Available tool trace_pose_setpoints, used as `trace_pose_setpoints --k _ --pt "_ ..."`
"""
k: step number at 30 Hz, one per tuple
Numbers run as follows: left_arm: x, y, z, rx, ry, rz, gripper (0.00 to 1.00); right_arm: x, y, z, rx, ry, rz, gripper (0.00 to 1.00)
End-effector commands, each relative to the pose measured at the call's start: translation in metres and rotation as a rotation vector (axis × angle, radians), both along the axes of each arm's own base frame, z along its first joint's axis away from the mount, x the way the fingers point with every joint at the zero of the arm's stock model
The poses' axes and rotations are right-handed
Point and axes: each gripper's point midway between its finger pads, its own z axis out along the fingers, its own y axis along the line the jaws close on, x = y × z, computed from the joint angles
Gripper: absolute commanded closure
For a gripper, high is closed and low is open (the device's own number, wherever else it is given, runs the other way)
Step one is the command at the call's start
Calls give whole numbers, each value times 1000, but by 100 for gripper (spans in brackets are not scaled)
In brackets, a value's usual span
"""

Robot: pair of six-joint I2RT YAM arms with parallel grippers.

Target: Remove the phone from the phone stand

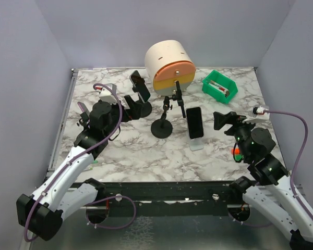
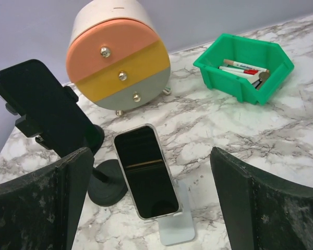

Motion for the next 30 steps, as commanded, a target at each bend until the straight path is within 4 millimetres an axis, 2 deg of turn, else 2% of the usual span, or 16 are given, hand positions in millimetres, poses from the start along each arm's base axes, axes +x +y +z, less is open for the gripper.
trace_pose_setpoints --k 1,5,11,16,19,22,27,30 --pt "-5 -4 14 -15 -53 -39 1 0 3 14 41 -29 12 0" --pt "-9 -5 18 -28 -75 -51 1 1 6 12 27 -43 32 0" --pt "-11 -4 18 -17 -93 -60 1 6 14 6 -85 36 70 0" --pt "-11 -3 13 41 -85 -74 1 8 20 20 -182 33 123 3" --pt "-13 -8 17 29 -110 -103 1 6 25 28 -230 39 171 4" --pt "-20 -17 19 14 -128 -171 1 -2 44 29 -242 47 296 4" --pt "-23 -20 24 -7 -168 -190 1 -20 82 25 -214 18 534 5" --pt "-28 -25 27 -29 -206 -226 1 -22 101 22 -192 19 631 6"
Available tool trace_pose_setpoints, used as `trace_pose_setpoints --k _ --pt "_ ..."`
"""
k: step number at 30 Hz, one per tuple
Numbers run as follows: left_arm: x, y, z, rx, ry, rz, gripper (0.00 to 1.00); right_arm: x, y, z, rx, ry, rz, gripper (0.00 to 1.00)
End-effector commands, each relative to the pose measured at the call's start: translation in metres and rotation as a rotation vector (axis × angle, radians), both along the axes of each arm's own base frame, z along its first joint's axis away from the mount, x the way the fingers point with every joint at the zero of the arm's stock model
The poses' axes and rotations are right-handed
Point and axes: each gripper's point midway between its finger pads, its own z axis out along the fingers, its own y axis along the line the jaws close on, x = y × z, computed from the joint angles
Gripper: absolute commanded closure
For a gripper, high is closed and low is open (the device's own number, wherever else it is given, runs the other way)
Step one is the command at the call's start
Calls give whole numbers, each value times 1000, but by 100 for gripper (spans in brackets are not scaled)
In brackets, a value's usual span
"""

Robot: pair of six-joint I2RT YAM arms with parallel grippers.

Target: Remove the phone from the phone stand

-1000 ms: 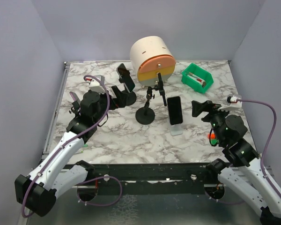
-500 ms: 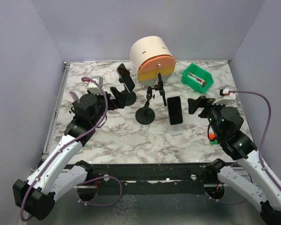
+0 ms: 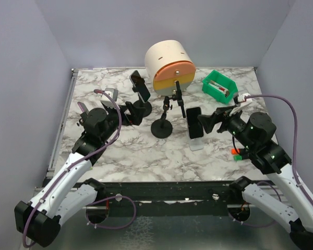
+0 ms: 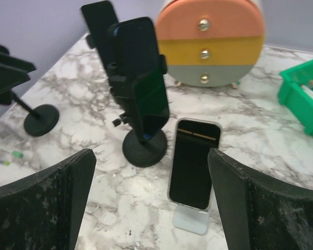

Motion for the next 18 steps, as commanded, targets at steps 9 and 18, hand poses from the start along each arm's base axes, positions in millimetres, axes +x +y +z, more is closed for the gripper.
trace_pose_setpoints --k 9,18 --pt "-19 -15 16 -65 -132 -125 1 11 21 -44 44 126 32 12" --pt "-22 -19 19 -73 -131 -141 1 15 -15 -121 -7 274 -196 3"
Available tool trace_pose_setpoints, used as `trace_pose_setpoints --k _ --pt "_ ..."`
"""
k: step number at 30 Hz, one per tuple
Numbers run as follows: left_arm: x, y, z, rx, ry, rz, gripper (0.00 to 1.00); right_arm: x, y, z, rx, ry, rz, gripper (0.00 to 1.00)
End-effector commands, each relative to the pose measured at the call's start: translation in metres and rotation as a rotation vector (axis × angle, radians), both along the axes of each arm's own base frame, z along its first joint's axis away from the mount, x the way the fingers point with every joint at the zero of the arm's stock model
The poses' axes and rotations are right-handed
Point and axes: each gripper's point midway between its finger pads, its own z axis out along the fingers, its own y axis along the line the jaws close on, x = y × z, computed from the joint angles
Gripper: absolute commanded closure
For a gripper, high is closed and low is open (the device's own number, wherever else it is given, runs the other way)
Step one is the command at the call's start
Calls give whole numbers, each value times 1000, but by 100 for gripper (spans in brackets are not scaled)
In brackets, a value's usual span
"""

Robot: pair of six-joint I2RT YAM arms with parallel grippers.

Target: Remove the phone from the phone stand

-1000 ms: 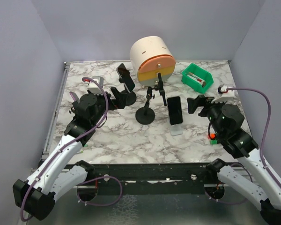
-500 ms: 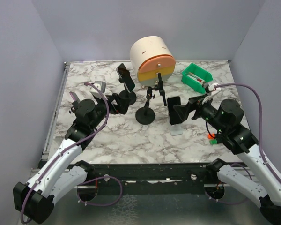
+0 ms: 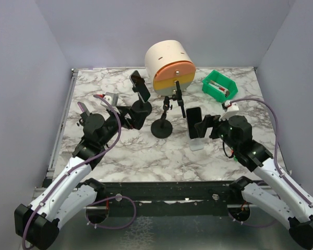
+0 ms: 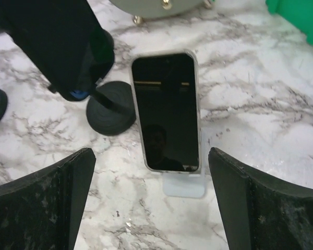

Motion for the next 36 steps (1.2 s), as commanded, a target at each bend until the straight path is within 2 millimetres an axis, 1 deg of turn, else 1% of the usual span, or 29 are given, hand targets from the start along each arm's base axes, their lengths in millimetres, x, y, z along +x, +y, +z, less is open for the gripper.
trace_pose_setpoints --k 1,4,6,13,20,29,36 --pt "-5 -5 13 -21 -39 -34 1 2 -14 -29 -28 51 -89 1" --pt "-6 -6 13 -20 -37 -39 1 5 -7 -43 -50 101 -65 0" --pt "-7 -6 14 -21 -38 -40 1 10 -6 -48 -53 108 -79 0" --pt "-8 -7 14 -19 -39 -38 1 29 -8 -51 -91 109 -135 0" --pt "-9 -6 16 -17 -44 -35 1 43 3 -54 -128 109 -98 3" --pt "-9 -5 15 -13 -44 -31 1 52 17 -64 -131 134 -57 3" --pt "-8 -6 13 -9 -39 -29 1 54 22 -71 -123 147 -48 2"
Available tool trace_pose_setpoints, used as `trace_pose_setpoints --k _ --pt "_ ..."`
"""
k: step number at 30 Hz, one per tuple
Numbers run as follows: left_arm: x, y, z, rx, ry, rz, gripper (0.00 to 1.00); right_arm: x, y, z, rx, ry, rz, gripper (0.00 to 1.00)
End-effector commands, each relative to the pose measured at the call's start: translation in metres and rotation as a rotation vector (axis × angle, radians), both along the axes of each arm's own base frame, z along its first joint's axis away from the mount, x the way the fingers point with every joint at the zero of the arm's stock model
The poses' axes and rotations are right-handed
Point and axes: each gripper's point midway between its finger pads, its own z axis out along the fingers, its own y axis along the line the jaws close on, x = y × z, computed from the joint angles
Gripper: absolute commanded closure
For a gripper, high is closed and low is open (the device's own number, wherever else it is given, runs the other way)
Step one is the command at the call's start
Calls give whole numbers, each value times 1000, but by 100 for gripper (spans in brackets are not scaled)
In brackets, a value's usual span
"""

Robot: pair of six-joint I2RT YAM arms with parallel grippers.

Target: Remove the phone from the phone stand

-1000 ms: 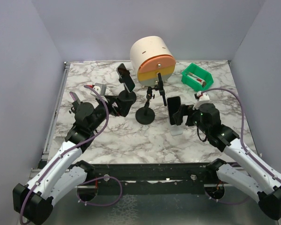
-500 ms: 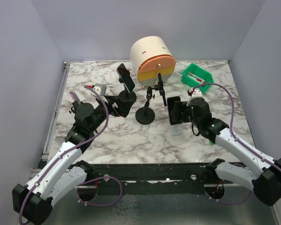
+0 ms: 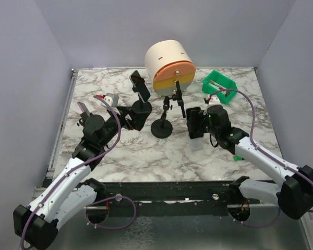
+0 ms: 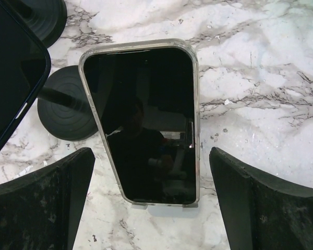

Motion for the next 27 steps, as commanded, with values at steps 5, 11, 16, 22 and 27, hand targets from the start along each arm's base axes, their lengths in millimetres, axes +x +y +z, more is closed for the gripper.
trace_pose_setpoints --k 5,11,16,22,27 --pt "-1 -2 7 0 -21 -10 1 9 6 2 17 -17 -1 2" --pt "-1 -2 6 3 -19 -7 1 11 2 -6 -14 3 -24 2" --pt "0 -2 5 5 -16 -8 1 12 -1 -10 -29 10 -35 3" --pt "0 -1 6 5 -19 -5 1 13 1 -13 -34 17 -34 4" --pt "-1 -1 7 2 -23 -6 1 13 3 -14 -39 21 -30 5"
